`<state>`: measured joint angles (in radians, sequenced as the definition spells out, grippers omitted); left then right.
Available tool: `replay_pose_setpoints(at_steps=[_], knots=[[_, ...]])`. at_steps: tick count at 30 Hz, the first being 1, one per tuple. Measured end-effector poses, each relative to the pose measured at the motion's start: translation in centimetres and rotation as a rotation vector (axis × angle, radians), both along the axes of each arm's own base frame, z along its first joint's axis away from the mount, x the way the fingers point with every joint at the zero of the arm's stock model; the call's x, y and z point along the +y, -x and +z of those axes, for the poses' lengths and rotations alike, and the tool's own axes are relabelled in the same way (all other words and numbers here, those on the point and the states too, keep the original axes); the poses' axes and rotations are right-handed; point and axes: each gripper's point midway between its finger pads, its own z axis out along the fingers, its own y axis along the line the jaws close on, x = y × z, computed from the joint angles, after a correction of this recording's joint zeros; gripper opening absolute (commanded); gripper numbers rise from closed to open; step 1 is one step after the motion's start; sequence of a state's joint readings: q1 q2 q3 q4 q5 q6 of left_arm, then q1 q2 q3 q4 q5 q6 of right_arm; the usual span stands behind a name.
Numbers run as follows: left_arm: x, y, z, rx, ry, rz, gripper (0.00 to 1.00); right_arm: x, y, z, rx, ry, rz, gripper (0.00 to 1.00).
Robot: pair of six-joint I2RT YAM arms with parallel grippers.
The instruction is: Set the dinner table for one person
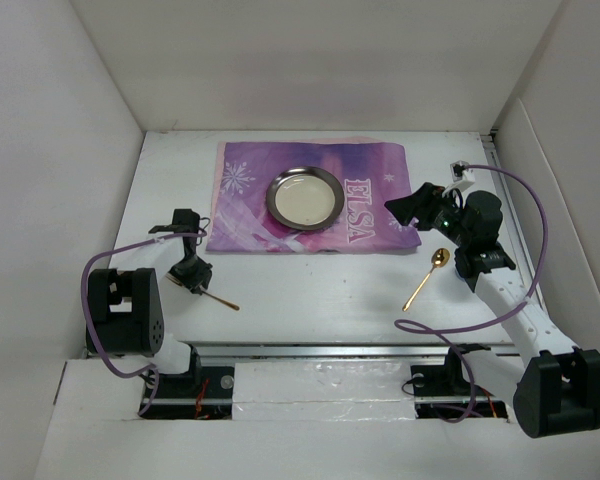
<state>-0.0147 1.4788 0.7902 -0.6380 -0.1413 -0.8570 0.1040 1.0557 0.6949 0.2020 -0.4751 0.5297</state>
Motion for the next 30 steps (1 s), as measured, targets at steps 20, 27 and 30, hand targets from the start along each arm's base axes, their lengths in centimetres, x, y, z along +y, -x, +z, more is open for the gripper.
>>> replay_pose_setpoints(at_steps=[20, 27, 30], knots=[[-0.1, -2.7, 2.0, -0.169, -0.036, -0.141, 0.0, 0.3, 0.0, -0.2, -0.003, -0.011, 0.015, 0.74], [-0.2, -7.5, 11.3, -0.447, -0.135, -0.292, 0.0, 0.3, -0.2, -0.3, -0.005, -0.011, 0.015, 0.74], [-2.1, -10.7, 15.6, -0.565, -0.184, -0.389, 0.0, 0.6, -0.3, -0.5, 0.001, -0.008, 0.013, 0.74]])
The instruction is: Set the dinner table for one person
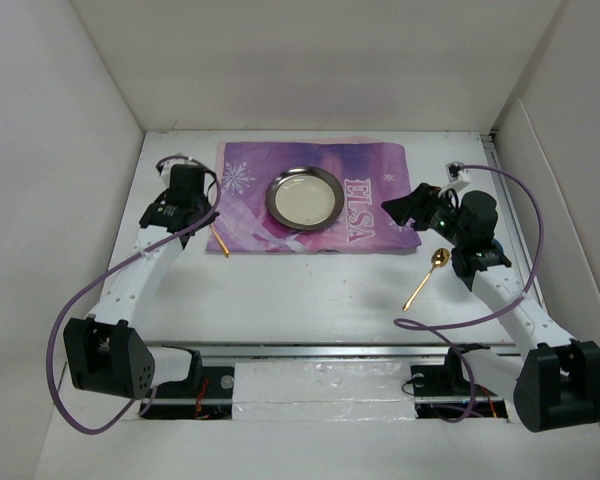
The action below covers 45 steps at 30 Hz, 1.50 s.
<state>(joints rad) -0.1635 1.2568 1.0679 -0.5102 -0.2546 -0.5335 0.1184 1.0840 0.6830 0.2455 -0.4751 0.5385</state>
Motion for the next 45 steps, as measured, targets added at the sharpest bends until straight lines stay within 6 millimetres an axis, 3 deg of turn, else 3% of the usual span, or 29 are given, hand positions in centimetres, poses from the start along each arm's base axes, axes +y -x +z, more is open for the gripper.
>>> replay_pose_setpoints(at_steps=[3, 6, 10, 13, 16, 20, 28, 32, 38, 45], knots=[[-2.9, -3.3, 3.3, -0.098, 0.01, -0.104, 0.0, 0.6, 0.0, -0.6, 0.015, 0.004, 0.012, 0.74], [-4.1, -7.4, 4.1, -0.132, -0.015, -0.162, 0.0, 1.1, -0.1, -1.1, 0.029, 0.011, 0.015, 0.74], [-5.2, -13.3, 1.0, -0.064, -0.083, -0.226, 0.0, 1.7, -0.1, -1.6, 0.037, 0.018, 0.02, 0.74], [-6.0, -15.6, -3.1, 0.015, -0.126, -0.277, 0.0, 2.1, -0.1, -1.9, 0.041, 0.029, 0.024, 0.74], [-7.0, -15.6, -6.4, 0.088, -0.159, -0.332, 0.0, 2.5, 0.0, -2.2, 0.047, 0.036, 0.03, 0.74], [-8.2, -15.2, -7.9, 0.128, -0.179, -0.391, 0.0, 3.2, 0.1, -2.9, 0.058, 0.05, 0.042, 0.74], [-9.3, -17.8, -6.7, 0.082, -0.199, -0.432, 0.0, 3.8, 0.0, -4.1, 0.082, 0.074, 0.048, 0.74], [-9.4, -19.3, -7.4, 0.085, -0.212, -0.433, 0.0, 3.7, -0.2, -4.1, 0.08, 0.078, 0.039, 0.74], [-8.5, -18.3, -10.5, 0.2, -0.248, -0.437, 0.0, 3.6, -0.3, -4.1, 0.077, 0.084, 0.033, 0.74], [-7.9, -18.7, -8.7, 0.2, -0.294, -0.438, 0.0, 4.0, -0.1, -4.1, 0.076, 0.085, 0.043, 0.74]])
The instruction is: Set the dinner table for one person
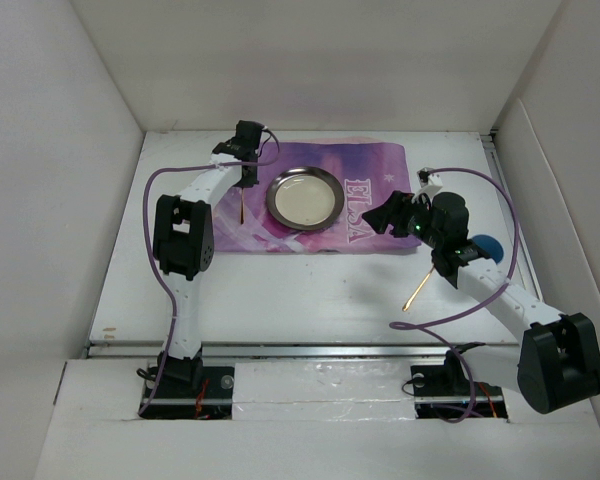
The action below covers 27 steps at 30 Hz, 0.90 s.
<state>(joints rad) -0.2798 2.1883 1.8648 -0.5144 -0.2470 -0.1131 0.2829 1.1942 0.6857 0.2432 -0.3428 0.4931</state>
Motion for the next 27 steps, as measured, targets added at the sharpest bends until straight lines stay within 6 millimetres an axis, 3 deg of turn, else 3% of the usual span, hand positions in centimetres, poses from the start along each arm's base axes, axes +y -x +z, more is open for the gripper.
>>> replay_pose_setpoints(at_steps=[10, 22, 27], knots=[[0.1, 0.6, -0.6, 0.036, -0.013, -0.012, 0.0, 0.1, 0.0, 0.0, -0.001, 0.001, 0.001, 0.74], [0.1, -0.1, -3.3, 0.074, -0.02, -0.001, 0.0, 0.1, -0.1, -0.1, 0.001, 0.004, -0.003, 0.74], [0.6, -0.2, -3.5, 0.073, -0.014, 0.017, 0.21, 0.1, -0.2, -0.1, -0.001, 0.008, -0.006, 0.75]])
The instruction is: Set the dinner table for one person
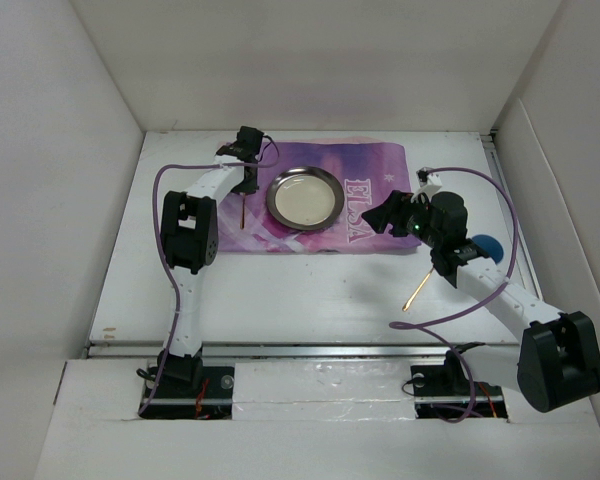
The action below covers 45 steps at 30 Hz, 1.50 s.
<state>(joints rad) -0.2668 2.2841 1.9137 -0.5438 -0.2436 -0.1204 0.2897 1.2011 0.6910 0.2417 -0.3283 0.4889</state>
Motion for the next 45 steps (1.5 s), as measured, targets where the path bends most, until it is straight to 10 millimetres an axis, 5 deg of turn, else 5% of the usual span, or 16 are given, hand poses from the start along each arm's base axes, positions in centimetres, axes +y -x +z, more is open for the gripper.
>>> replay_pose_setpoints(at_steps=[5, 10, 12, 15, 16, 19, 22, 25, 27, 28, 32, 37, 41, 45], knots=[[0.2, -0.4, 0.2, -0.021, 0.014, 0.024, 0.35, -0.2, -0.1, -0.1, 0.001, 0.007, -0.01, 0.75], [0.0, -0.6, 2.3, -0.061, 0.044, 0.035, 0.33, -0.5, -0.3, -0.3, 0.004, 0.017, -0.031, 0.67], [-0.4, -0.4, 4.5, -0.1, 0.073, 0.038, 0.28, -0.7, -0.4, -0.4, 0.003, 0.026, -0.043, 0.6], [-1.1, 0.7, 10.8, -0.206, 0.149, 0.039, 0.11, -1.2, -0.6, -0.4, 0.0, 0.035, -0.073, 0.36], [-1.5, 1.6, 13.7, -0.263, 0.193, 0.03, 0.07, -1.4, -0.7, -0.4, 0.0, 0.04, -0.087, 0.2], [-2.0, 7.7, 23.0, -0.45, 0.353, -0.029, 0.0, -2.4, -0.6, -0.6, 0.008, 0.054, -0.137, 0.0], [-1.6, 16.3, 31.1, -0.684, 0.504, -0.12, 0.0, -3.7, 0.9, -1.6, 0.033, 0.07, -0.194, 0.0], [-0.7, 23.9, 34.6, -0.857, 0.606, -0.198, 0.0, -5.4, 3.0, -3.0, 0.075, 0.088, -0.265, 0.07], [-0.7, 27.2, 35.1, -0.919, 0.656, -0.249, 0.0, -6.8, 4.3, -4.3, 0.111, 0.104, -0.323, 0.11], [-0.8, 28.2, 34.3, -0.917, 0.672, -0.27, 0.01, -7.4, 4.9, -5.1, 0.136, 0.112, -0.351, 0.22], [-2.0, 29.4, 28.9, -0.79, 0.701, -0.321, 0.09, -9.9, 6.6, -7.8, 0.234, 0.15, -0.446, 0.39], [-3.2, 31.4, 25.4, -0.692, 0.721, -0.382, 0.12, -12.9, 7.6, -11.5, 0.404, 0.181, -0.565, 0.4], [-3.8, 34.0, 26.8, -0.762, 0.752, -0.463, 0.13, -14.8, 8.7, -15.1, 0.594, 0.244, -0.624, 0.4], [-3.4, 36.1, 28.5, -0.852, 0.78, -0.502, 0.15, -15.9, 8.1, -16.4, 0.712, 0.31, -0.659, 0.4]])
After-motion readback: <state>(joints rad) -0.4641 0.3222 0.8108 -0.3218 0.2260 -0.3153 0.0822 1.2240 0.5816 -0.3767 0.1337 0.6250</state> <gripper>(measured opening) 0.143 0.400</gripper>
